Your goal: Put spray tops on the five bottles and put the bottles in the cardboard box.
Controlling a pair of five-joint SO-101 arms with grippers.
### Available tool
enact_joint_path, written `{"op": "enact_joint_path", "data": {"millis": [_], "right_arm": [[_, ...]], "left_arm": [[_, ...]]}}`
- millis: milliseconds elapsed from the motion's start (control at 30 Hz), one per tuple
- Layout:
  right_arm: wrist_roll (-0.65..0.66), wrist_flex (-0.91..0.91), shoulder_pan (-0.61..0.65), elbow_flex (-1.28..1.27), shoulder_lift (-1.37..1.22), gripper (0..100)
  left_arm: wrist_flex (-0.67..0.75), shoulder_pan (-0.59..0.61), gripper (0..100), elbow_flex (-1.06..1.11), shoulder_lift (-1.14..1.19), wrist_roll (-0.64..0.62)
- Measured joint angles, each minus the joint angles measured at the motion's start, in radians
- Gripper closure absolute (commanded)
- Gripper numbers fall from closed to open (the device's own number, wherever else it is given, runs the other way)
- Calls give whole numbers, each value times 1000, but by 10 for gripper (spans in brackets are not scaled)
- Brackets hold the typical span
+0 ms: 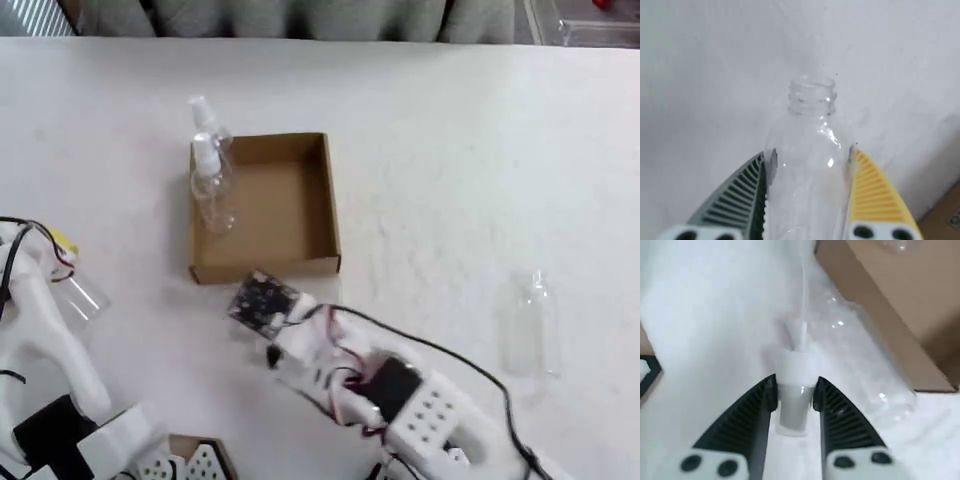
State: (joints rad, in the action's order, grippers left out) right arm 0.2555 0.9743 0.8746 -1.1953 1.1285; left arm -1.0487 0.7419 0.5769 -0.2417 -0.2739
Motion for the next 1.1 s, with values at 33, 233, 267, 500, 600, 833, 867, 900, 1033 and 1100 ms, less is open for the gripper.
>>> {"op": "enact_joint_path", "data": {"millis": [33, 233, 267, 500, 600, 833, 867, 900, 1033, 1100], "right_arm": [[23, 58, -40, 0, 63, 984], [163, 302, -264, 0, 328, 984], [181, 324, -307, 0, 354, 984], [296, 356, -578, 0, 371, 984], [365, 356, -690, 0, 376, 984], [537, 359, -878, 0, 253, 984], [569, 359, -901, 0, 215, 984], [598, 359, -924, 0, 172, 984], [712, 295, -1000, 0, 8, 984], [760, 239, -1034, 0, -68, 983]], "left_arm": [[0, 0, 945, 0, 0, 0], [0, 0, 945, 0, 0, 0], [0, 0, 945, 0, 0, 0], [0, 0, 944, 5, 0, 0], [2, 0, 944, 12, 0, 0], [6, 0, 943, 12, 0, 0], [6, 0, 943, 12, 0, 0], [6, 0, 943, 12, 0, 0], [6, 0, 943, 12, 0, 0], [6, 0, 943, 12, 0, 0]]}}
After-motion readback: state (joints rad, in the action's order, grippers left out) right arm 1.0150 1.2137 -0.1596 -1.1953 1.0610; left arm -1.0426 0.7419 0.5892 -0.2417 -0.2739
